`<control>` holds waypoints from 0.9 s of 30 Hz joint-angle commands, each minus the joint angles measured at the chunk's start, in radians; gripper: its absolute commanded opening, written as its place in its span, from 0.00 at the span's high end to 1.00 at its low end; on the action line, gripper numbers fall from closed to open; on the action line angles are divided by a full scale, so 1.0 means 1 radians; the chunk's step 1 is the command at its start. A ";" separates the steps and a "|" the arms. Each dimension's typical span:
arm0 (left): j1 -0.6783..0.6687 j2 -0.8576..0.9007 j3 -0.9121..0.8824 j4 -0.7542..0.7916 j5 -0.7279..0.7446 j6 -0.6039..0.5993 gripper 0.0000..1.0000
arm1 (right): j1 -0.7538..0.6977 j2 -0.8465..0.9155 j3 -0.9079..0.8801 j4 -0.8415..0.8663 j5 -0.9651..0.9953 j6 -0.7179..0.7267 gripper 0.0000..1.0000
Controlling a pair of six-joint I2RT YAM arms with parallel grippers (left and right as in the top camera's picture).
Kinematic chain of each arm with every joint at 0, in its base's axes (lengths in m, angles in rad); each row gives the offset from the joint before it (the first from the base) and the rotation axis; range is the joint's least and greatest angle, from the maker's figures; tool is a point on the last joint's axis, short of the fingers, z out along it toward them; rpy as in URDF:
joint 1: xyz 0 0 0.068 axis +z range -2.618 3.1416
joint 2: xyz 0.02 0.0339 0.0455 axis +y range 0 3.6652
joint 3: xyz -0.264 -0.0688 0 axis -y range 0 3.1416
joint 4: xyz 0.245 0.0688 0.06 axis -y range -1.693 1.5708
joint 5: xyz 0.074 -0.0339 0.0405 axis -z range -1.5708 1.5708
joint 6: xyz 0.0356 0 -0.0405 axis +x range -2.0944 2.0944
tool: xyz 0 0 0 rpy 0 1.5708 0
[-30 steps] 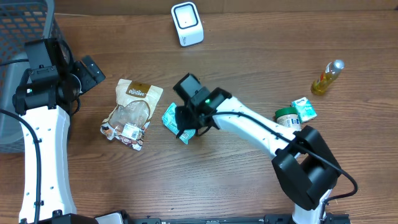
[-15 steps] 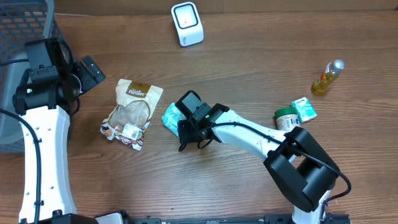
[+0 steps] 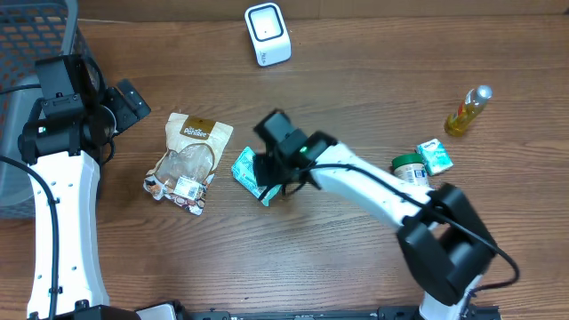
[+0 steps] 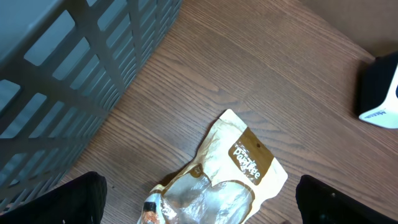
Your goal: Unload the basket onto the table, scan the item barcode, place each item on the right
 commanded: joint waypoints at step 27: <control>-0.002 -0.005 0.021 0.001 -0.016 0.015 0.00 | -0.081 -0.038 -0.248 0.267 0.221 0.164 0.87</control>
